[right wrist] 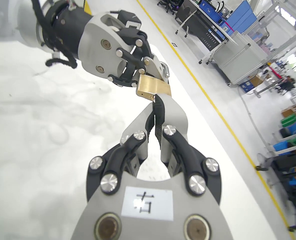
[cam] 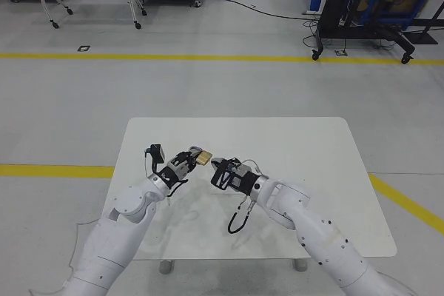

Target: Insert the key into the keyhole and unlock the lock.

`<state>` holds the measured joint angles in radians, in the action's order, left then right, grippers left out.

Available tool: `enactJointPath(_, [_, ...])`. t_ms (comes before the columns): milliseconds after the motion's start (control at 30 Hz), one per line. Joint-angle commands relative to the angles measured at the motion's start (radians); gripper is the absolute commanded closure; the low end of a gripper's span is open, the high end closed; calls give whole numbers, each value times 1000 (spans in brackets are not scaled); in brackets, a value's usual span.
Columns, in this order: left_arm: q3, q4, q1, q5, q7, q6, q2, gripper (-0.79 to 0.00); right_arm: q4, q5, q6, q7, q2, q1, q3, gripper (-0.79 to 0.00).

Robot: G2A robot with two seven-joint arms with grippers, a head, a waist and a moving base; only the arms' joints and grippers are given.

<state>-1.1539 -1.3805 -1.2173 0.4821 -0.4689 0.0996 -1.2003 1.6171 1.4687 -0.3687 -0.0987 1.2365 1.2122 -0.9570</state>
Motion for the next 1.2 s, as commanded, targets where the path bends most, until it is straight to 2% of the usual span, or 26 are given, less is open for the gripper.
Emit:
enactJointPath(0, [-9,-1,-3,4,0,12,0,0,-26,-120,-40,23,1,-1,-24,0])
enactJointPath(200, [-18,-2,-11,1,2,28,-2,0,-67,-213,-112,24,2,-17,-41,0])
enactJointPath(267, [-20,1,-11,-3,4,29,-3,0,-78,-233,-145,4,3,-29,-36,-342])
enactJointPath(300, [-22,2,-10,-11,15,35,-3,0,-82,-244,-154,1,4,-33,-34,-376])
enactJointPath(333, [-21,2,-11,-24,27,43,-4,0,-87,-257,-163,2,4,-36,-34,-471])
enactJointPath(367, [-19,1,-13,-24,31,44,-5,0,-89,-269,-170,5,4,-40,-37,-600])
enactJointPath(400, [-19,0,-14,-24,35,45,-6,0,-91,-286,-180,12,4,-40,-45,-674])
enactJointPath(467, [-13,-1,-15,-44,42,48,-7,0,-94,-332,-210,33,-2,-36,-81,-776])
enactJointPath(633, [23,1,-5,-136,58,40,-12,0,-67,-387,-214,42,-30,16,-233,-785])
enactJointPath(767, [75,-8,16,-206,146,-21,-26,0,-10,-407,-230,1,-55,78,-367,-785])
enactJointPath(833, [107,6,31,-221,164,-72,-35,0,-5,-409,-234,-2,-57,84,-375,-785])
enactJointPath(900, [155,33,70,-324,173,-106,-42,0,-5,-409,-234,-2,-57,84,-375,-785])
enactJointPath(967, [199,60,107,-323,163,-136,-57,0,-5,-409,-234,-2,-57,84,-375,-785])
enactJointPath(1067, [272,123,179,-350,160,-180,-84,0,-5,-409,-234,-2,-57,84,-375,-785])
enactJointPath(1167, [345,220,253,-376,161,-182,-116,0,-5,-409,-234,-2,-57,84,-375,-785])
